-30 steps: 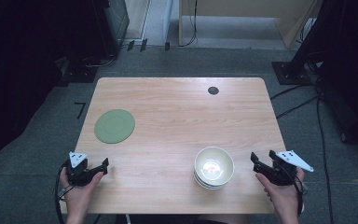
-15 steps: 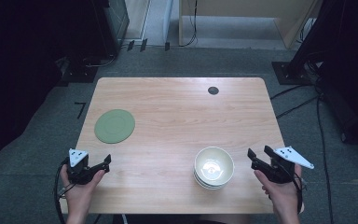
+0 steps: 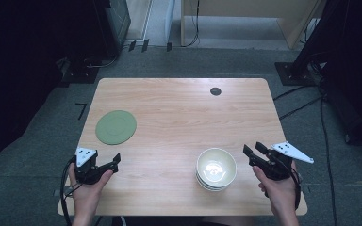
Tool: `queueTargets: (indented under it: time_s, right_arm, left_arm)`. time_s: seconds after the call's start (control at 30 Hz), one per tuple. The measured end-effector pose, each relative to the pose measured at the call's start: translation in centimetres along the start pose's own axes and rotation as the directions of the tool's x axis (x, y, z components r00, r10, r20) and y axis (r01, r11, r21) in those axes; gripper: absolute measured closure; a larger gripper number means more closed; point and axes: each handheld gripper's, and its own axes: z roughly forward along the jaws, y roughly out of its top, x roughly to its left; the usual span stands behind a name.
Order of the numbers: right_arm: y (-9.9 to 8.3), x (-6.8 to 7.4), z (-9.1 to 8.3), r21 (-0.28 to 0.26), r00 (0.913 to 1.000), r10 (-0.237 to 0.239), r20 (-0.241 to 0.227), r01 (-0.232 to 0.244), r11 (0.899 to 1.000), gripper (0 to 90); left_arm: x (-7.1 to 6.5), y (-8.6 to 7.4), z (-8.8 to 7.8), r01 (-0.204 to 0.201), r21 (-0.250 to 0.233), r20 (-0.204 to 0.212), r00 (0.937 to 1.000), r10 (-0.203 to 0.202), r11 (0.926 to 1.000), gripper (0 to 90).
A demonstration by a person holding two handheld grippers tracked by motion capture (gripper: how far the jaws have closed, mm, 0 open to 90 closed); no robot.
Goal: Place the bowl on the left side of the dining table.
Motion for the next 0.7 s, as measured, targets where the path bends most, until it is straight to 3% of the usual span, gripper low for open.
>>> queueTargets:
  time_s: [0.1,0.23,0.4,0.6,0.7]
  right_arm:
    - [0.1,0.3,0.2,0.005,0.9997,-0.002,-0.023,0.002,1.0,51.3]
    - [0.3,0.9,0.6,0.037,0.9985,-0.01,-0.053,0.012,0.999,62.7]
    - [0.7,1.6,1.3,0.051,0.9948,-0.015,-0.101,0.02,0.998,62.8]
    - [0.5,2.2,1.9,0.069,0.9943,-0.018,-0.105,0.025,0.997,59.7]
    - [0.5,2.4,2.2,0.088,0.9969,-0.012,-0.077,0.019,0.996,59.3]
  left_arm:
    - [-0.5,0.3,0.0,-0.004,-0.007,0.011,0.9999,0.004,1.0,12.9]
    - [-1.0,0.8,0.2,-0.002,-0.014,0.023,0.9997,0.002,0.9999,12.9]
    - [-1.8,1.5,0.3,-0.006,-0.025,0.043,0.9991,0.007,0.9997,12.9]
    - [-2.5,2.2,0.3,-0.019,-0.035,0.055,0.9983,0.021,0.9992,12.9]
    - [-2.9,2.6,0.2,-0.016,-0.042,0.066,0.9977,0.018,0.999,12.9]
